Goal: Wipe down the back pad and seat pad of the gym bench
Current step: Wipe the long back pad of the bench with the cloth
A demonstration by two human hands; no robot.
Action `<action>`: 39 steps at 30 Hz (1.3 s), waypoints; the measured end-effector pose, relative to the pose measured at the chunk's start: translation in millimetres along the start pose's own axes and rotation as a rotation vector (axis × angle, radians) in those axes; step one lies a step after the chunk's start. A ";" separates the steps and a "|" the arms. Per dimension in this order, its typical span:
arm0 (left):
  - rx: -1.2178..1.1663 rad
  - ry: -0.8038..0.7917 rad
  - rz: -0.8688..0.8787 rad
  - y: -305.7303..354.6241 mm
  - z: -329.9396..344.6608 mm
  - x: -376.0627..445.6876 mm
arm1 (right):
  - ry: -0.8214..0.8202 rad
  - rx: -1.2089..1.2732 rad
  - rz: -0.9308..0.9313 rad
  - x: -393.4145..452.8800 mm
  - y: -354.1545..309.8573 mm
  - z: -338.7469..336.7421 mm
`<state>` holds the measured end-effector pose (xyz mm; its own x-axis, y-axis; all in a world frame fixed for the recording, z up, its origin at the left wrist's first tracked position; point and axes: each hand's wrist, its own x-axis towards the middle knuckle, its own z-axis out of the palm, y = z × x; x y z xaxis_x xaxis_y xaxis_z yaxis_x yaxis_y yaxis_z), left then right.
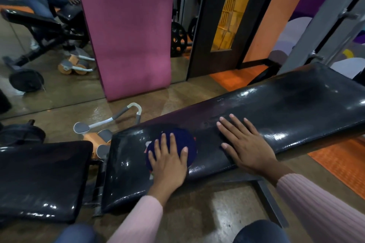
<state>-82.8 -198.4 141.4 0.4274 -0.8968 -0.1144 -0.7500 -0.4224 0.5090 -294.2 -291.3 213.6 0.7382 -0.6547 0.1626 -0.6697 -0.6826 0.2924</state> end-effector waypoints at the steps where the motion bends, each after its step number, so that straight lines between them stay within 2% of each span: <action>1: 0.021 0.008 -0.012 -3.1 1.2 -11.4 | 0.018 0.034 0.004 0.4 -0.2 -1.2; 4: 0.046 -0.005 0.104 21.5 7.5 -42.3 | 0.098 0.231 0.065 15.6 -5.4 -11.9; 6: -0.001 -0.022 0.155 45.2 11.0 -38.6 | 0.142 0.263 0.041 28.7 -16.7 -14.4; 10: -0.025 -0.013 0.107 39.7 5.1 -4.7 | 0.105 0.181 -0.004 33.4 -35.3 2.9; 14: 0.020 0.017 -0.090 -15.4 7.8 -14.6 | 0.091 0.100 -0.011 33.3 -36.4 6.2; 16: 0.032 0.081 -0.063 -12.0 14.4 -37.7 | 0.073 0.069 -0.022 34.0 -38.4 6.7; 18: 0.023 0.132 0.039 10.1 19.4 -52.2 | 0.042 0.036 -0.033 34.1 -38.8 6.8; 21: -0.019 -0.012 0.132 36.4 18.4 -45.7 | -0.009 0.001 -0.026 34.8 -39.6 5.5; 24: 0.001 0.012 0.121 28.4 12.2 -18.1 | -0.040 0.007 -0.008 34.9 -40.6 4.5; 26: -0.005 0.009 0.053 7.5 8.8 -7.3 | -0.031 0.015 0.001 33.9 -41.4 3.3; 30: 0.011 0.012 -0.049 -29.3 6.3 -25.7 | -0.008 0.028 0.012 33.5 -42.3 3.5; 34: 0.050 -0.023 0.072 -0.1 16.2 -58.6 | -0.004 0.033 0.006 35.2 -41.8 4.0; 39: -0.037 -0.069 0.075 22.5 7.0 -23.9 | -0.018 0.025 0.018 34.1 -42.7 2.6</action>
<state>-113.4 -187.4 149.6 0.3341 -0.9331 -0.1332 -0.7590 -0.3501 0.5490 -240.6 -285.3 204.2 0.7245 -0.6726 0.1507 -0.6850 -0.6783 0.2658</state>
